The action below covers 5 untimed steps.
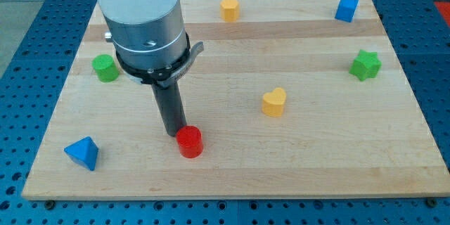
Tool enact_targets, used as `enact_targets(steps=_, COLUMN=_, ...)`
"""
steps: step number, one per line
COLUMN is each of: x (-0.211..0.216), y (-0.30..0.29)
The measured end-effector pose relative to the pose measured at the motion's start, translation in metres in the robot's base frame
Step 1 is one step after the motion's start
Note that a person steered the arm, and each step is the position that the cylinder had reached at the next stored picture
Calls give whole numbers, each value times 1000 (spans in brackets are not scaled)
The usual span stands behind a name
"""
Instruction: Slide the red circle right a bit
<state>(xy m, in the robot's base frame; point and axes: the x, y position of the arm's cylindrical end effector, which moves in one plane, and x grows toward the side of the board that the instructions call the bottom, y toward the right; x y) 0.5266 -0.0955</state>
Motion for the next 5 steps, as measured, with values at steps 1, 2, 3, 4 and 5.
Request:
enact_targets(steps=1, x=11, y=-16)
enact_targets(steps=2, x=25, y=-29)
enact_targets(steps=3, x=35, y=-29)
enact_targets(steps=4, x=33, y=-29)
enact_targets(steps=5, x=25, y=-29)
